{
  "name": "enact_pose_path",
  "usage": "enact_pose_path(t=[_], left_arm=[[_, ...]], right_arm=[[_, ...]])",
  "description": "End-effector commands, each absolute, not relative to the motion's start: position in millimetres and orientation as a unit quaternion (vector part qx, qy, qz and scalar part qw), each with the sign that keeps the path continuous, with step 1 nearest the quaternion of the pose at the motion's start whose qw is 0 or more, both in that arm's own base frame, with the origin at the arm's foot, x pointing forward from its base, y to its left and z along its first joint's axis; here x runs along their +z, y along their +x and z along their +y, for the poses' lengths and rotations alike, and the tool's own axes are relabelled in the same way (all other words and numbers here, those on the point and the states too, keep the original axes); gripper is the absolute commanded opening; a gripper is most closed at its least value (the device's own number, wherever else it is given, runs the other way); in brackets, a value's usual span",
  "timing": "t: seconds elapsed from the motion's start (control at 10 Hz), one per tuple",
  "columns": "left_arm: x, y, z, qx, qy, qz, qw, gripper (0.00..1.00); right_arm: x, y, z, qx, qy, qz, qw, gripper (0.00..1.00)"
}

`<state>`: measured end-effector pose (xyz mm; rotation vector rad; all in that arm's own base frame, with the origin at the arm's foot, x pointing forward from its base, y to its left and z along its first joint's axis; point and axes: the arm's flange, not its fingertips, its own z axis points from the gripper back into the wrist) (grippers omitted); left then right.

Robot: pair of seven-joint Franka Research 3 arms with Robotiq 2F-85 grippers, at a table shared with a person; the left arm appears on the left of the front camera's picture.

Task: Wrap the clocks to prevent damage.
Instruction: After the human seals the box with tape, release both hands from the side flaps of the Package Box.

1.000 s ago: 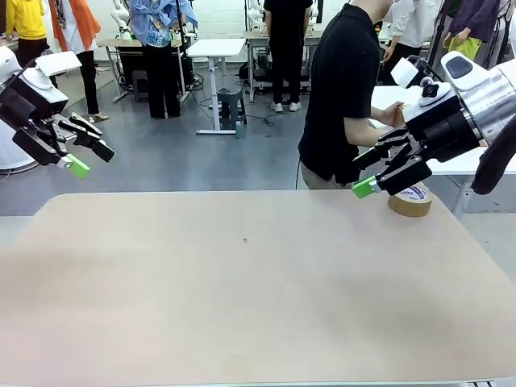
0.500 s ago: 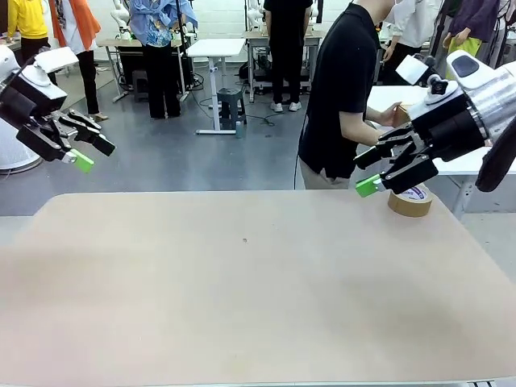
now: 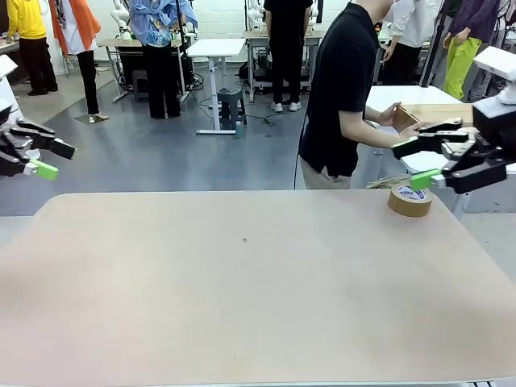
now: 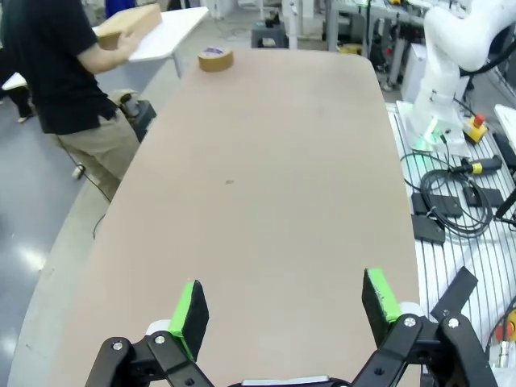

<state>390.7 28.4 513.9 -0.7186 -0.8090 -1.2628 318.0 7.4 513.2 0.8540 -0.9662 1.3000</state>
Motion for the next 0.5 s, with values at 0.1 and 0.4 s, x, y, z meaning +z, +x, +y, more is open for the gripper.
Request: enact_pose_path(t=[0.1, 0.4], left_arm=[[501, 386, 32, -0.534, -0.344, -0.411, 0.653, 1.0], [502, 384, 35, -0.531, -0.342, -0.397, 0.666, 1.0]], right_arm=[[497, 321, -4, 0.528, 0.383, -0.427, 0.627, 1.0], [500, 321, -14, 0.54, 0.38, -0.419, 0.624, 1.0]])
